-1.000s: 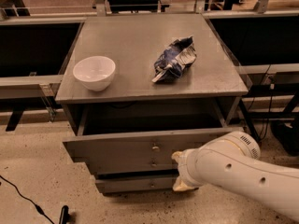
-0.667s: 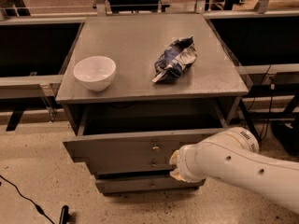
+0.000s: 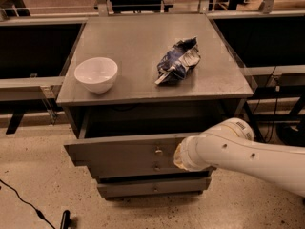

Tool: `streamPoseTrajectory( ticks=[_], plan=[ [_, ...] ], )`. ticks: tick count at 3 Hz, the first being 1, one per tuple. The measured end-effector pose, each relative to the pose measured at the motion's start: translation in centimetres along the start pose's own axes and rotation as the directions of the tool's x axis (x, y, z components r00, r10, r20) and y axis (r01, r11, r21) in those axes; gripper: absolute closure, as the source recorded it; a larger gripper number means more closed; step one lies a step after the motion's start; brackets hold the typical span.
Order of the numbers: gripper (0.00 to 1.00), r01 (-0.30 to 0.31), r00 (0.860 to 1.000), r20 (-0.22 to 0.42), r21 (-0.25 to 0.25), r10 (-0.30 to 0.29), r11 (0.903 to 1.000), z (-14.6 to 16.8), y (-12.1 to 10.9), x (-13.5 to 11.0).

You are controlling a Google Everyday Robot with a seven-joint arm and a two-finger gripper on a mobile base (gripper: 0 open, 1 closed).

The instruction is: Close top drawer

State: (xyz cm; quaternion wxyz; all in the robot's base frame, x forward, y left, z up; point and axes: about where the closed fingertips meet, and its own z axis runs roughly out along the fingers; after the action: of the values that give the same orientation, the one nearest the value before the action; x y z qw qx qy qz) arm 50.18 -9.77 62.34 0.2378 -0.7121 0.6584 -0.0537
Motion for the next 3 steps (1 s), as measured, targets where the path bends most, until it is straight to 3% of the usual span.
streamPoseTrajectory(
  ticks=[1, 3],
  plan=[
    [1.0, -0.005, 1.0, 0.018, 0.034, 0.005, 0.9994, 1.33, -1.53, 1.04],
    [0.51, -0.006, 1.0, 0.021, 0.035, 0.005, 0.9994, 1.51, -1.6, 1.03]
  ],
)
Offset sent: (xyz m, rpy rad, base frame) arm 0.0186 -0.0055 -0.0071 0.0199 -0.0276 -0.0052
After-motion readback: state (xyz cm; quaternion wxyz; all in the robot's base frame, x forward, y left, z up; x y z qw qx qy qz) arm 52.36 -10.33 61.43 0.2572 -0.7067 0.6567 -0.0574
